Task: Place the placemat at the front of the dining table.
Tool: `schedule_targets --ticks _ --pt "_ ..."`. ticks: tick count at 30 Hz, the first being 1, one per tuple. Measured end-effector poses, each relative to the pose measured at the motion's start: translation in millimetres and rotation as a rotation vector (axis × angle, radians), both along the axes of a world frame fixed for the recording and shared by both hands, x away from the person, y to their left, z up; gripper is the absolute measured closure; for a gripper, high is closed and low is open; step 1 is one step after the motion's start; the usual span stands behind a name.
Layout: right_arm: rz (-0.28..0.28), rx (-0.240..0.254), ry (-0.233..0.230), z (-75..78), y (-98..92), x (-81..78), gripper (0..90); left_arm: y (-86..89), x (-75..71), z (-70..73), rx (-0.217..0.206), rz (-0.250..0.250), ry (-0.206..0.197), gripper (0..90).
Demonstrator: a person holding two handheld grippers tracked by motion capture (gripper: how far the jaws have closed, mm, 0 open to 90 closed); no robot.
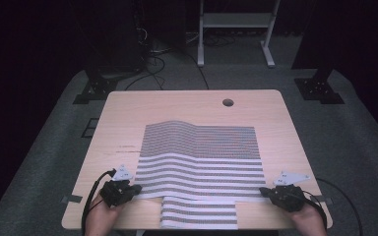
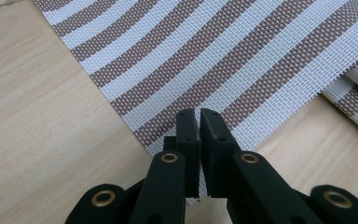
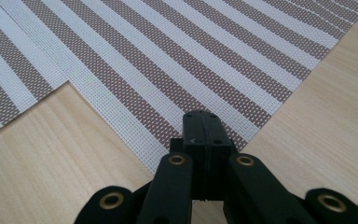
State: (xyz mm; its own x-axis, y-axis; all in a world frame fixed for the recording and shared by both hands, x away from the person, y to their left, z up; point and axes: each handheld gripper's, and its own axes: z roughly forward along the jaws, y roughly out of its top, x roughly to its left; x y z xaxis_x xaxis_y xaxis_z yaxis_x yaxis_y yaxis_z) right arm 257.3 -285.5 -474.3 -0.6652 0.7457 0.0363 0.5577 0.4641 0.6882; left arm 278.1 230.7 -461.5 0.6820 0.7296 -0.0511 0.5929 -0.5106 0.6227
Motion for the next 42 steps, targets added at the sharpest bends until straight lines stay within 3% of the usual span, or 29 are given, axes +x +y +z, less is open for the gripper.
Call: schedule_targets --ticks 12,24,28,37,40,42 --pt "-0.011 0.0 -0.008 -0.2 -1.3 25.5 89.8 2.1 20.0 -0.1 -0.009 0.007 0.004 88.9" --pt "-0.017 0.004 -0.006 -0.2 1.1 38.8 89.8 1.9 41.9 1.3 0.013 0.021 0.005 89.1" --pt "-0.024 0.003 -0.006 0.0 2.3 44.1 89.8 3.5 48.1 1.0 0.002 0.027 0.009 89.0" --pt "-0.038 0.002 -0.015 -0.3 3.8 57.4 89.8 -0.3 62.3 2.7 0.037 0.037 0.002 89.0" --pt "-0.044 -0.005 -0.012 0.3 4.9 61.8 89.9 0.9 67.1 2.1 0.022 0.043 0.005 89.1" --pt "-0.045 -0.014 -0.018 0.4 6.0 64.3 89.8 0.2 71.2 2.8 0.033 0.044 0.005 89.1"
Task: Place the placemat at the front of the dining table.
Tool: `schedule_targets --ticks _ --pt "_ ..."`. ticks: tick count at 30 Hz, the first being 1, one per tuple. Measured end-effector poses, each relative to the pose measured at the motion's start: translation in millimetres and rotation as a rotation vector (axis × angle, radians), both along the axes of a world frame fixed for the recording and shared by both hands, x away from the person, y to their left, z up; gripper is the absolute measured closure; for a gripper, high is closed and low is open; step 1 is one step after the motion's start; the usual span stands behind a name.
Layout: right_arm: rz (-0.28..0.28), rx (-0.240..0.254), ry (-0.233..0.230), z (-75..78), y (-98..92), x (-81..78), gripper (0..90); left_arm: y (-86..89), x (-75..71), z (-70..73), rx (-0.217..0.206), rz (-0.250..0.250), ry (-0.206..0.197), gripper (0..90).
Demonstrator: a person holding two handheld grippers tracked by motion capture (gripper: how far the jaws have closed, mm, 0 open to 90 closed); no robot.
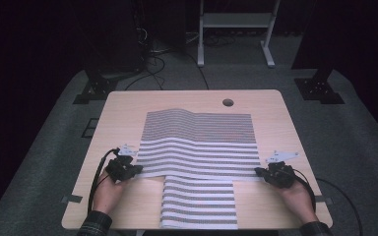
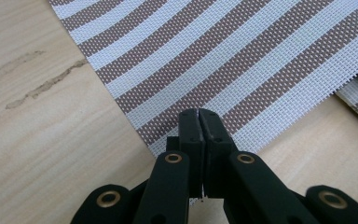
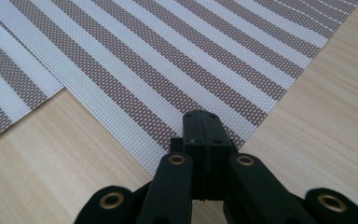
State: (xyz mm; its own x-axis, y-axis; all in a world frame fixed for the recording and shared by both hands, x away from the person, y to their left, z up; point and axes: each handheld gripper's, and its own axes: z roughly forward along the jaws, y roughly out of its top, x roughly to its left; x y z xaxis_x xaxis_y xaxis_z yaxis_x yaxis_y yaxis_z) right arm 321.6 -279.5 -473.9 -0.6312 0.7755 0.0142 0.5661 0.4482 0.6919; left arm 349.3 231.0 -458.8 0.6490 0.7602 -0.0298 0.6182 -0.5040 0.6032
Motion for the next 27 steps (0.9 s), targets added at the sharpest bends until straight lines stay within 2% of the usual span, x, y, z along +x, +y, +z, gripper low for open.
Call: schedule_targets --ticks 3,7,9,15,21,23,24,27 --pt "-0.006 -0.004 -0.005 0.0 1.6 4.9 89.9 -2.1 4.7 0.5 0.016 0.002 -0.004 89.1" --pt "-0.013 -0.011 -0.013 0.0 3.1 12.4 89.8 -3.1 12.0 0.7 0.021 0.007 -0.009 89.0" --pt "-0.021 -0.012 -0.016 -0.2 3.6 16.3 89.8 -2.0 15.8 0.3 0.011 0.012 -0.007 89.1" --pt "-0.037 -0.014 -0.019 -0.2 4.4 28.3 89.9 -4.2 27.6 1.3 0.032 0.02 -0.011 89.0" --pt "-0.048 -0.021 -0.036 -0.8 6.0 39.1 89.9 -3.4 35.3 0.9 0.022 0.029 -0.01 89.1" --pt "-0.05 -0.013 -0.035 -1.2 5.3 40.5 89.9 -5.3 38.8 1.4 0.037 0.031 -0.014 89.1" --pt "-0.053 0.006 -0.009 -0.4 3.4 45.4 89.9 -6.2 40.6 1.5 0.042 0.032 -0.016 89.1" --pt "-0.061 0.003 -0.001 0.4 3.9 50.2 89.9 -7.5 46.9 1.2 0.04 0.04 -0.023 89.1"
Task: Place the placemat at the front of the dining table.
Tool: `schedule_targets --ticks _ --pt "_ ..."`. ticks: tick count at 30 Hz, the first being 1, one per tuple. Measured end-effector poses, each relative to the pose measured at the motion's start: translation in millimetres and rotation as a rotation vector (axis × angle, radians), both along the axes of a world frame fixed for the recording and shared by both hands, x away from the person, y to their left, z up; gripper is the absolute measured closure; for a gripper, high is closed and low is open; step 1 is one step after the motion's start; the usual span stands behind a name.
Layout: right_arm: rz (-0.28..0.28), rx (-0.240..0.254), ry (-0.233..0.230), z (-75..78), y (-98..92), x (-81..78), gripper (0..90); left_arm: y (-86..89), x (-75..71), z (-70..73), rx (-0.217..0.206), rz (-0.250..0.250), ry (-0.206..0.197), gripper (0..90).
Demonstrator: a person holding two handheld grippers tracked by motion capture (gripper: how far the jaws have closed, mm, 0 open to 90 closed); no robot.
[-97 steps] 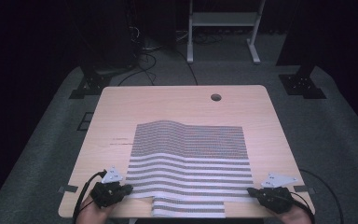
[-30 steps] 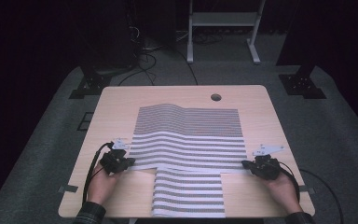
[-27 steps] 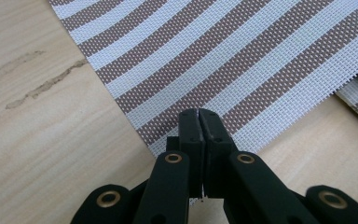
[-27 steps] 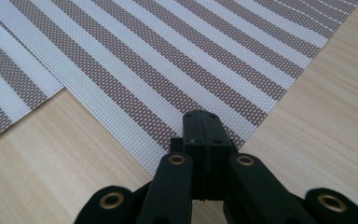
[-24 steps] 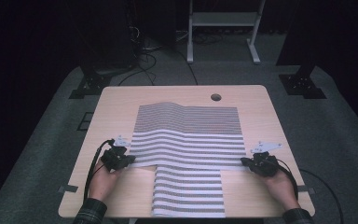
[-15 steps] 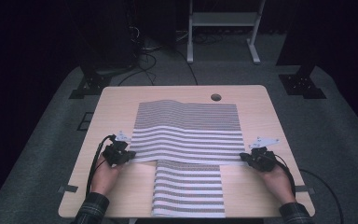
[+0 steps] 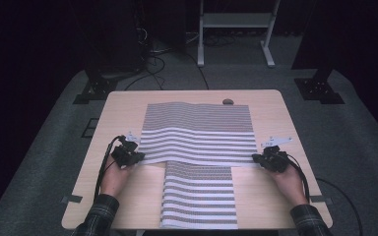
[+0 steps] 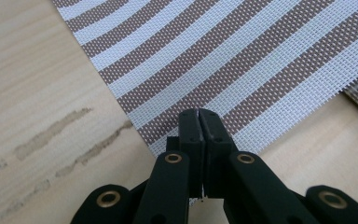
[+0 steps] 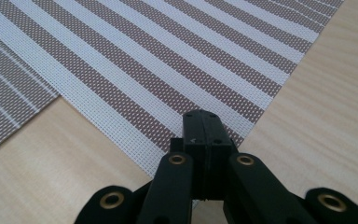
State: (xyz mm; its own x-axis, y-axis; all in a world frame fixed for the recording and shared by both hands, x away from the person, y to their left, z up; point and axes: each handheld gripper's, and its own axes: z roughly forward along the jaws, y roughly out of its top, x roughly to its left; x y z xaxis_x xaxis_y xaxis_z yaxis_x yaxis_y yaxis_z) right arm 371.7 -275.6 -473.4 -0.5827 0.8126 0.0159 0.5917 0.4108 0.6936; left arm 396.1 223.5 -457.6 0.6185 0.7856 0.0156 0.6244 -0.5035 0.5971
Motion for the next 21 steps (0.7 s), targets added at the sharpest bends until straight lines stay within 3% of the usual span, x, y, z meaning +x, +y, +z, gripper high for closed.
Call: schedule_targets --ticks 3,6,11,13,17,21 --pt "-0.007 0.004 -0.017 -1.3 0.0 6.1 89.9 0.2 5.6 0.4 0.002 0.007 0.004 89.1" --pt "-0.014 0.016 0.004 -0.4 -1.5 14.8 89.9 -0.2 11.6 0.4 -0.002 0.009 0.006 89.1" --pt "-0.032 0.017 -0.026 -2.6 -0.7 24.5 89.9 -0.4 20.3 0.0 -0.002 0.018 -0.002 89.1" --pt "-0.036 0.022 -0.003 -1.1 -1.2 29.9 89.9 0.0 23.4 -0.3 -0.008 0.02 -0.005 89.1" --pt "-0.043 0.004 -0.028 -1.9 1.3 37.0 89.9 0.1 30.1 -1.0 -0.008 0.023 -0.016 89.5" --pt "-0.049 0.013 -0.007 -0.7 0.2 48.0 89.9 0.9 38.8 -1.0 -0.01 0.029 -0.016 89.6"
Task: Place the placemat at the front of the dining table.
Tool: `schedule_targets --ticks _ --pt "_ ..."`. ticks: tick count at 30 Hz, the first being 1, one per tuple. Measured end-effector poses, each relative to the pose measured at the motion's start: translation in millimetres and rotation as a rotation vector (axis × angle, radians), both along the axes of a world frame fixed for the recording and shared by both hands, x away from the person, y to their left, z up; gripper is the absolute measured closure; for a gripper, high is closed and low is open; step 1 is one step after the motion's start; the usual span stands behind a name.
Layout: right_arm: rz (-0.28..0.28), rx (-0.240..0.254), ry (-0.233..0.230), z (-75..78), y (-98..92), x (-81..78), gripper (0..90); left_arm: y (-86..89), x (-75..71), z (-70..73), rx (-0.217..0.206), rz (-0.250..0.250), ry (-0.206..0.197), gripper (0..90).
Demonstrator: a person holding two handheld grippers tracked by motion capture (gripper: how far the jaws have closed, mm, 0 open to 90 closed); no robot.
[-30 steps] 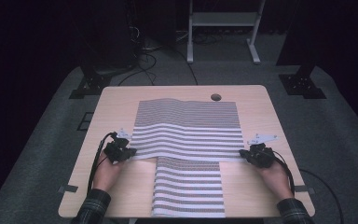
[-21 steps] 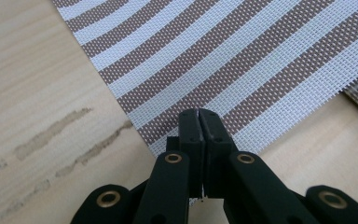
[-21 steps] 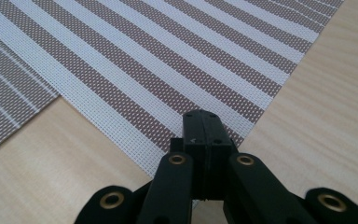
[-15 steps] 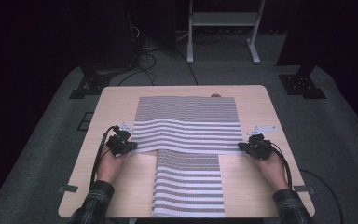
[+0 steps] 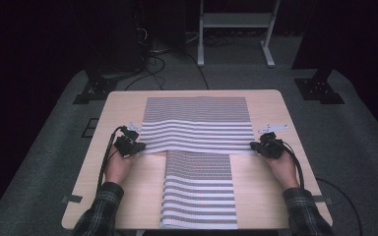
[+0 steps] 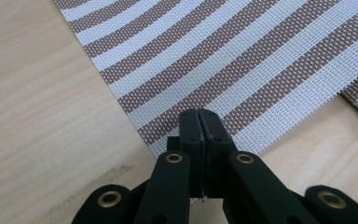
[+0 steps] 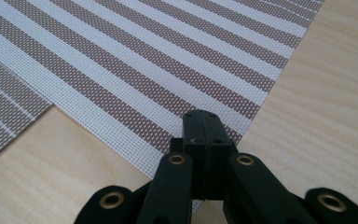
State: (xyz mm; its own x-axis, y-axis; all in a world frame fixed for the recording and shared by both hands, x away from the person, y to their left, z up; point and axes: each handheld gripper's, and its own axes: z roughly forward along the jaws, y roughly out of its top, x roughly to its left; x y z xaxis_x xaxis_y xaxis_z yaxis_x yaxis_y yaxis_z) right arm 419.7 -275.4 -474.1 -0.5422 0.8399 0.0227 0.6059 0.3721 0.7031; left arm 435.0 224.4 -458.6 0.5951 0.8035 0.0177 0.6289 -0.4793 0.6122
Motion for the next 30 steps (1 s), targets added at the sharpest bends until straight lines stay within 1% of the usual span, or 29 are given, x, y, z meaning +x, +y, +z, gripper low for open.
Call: schedule_targets --ticks 5,7,9,10,13,14,17,19,22,24,26,29,30 --pt "-0.007 -0.013 -0.001 0.9 1.8 12.2 89.8 -0.8 8.8 -0.4 0.002 0.011 -0.011 89.6" --pt "-0.012 -0.016 -0.018 -0.2 2.5 15.4 89.9 -1.8 12.4 -0.3 0.007 0.016 -0.012 89.6" --pt "-0.02 -0.01 -0.003 0.6 2.5 20.2 89.9 -2.4 16.4 0.0 0.012 0.021 -0.011 89.6" --pt "-0.02 -0.017 -0.004 1.0 3.2 22.3 89.9 -2.8 17.9 -0.5 0.01 0.027 -0.019 89.7" --pt "-0.027 -0.037 -0.012 1.3 5.9 26.9 89.9 -1.9 22.7 -1.2 -0.005 0.041 -0.019 89.8" --pt "-0.03 -0.034 -0.007 1.7 6.1 29.3 89.9 -1.9 24.5 -1.4 -0.012 0.051 -0.019 89.8" --pt "-0.041 -0.037 -0.001 2.4 6.8 38.0 89.8 -2.2 29.6 -1.1 -0.009 0.056 -0.016 89.8" --pt "-0.046 -0.032 -0.004 1.9 6.9 40.9 89.9 -2.3 32.6 -0.9 -0.005 0.058 -0.016 89.8" --pt "-0.052 -0.033 0.0 2.2 7.2 45.2 89.9 -2.0 37.9 -1.0 -0.015 0.071 -0.012 89.8" --pt "-0.058 -0.036 0.004 2.7 8.1 48.3 89.8 -2.5 41.3 -0.8 -0.011 0.076 -0.013 89.8" --pt "-0.061 -0.047 0.003 3.1 9.2 51.4 89.9 -3.1 44.3 -0.6 0.003 0.084 -0.019 89.8" --pt "-0.068 -0.049 0.011 3.9 8.9 56.7 89.8 0.0 49.0 -1.2 -0.029 0.098 -0.009 89.8" --pt "-0.068 -0.047 0.014 4.0 8.8 57.8 89.8 0.3 49.7 -1.5 -0.033 0.101 -0.011 89.9"
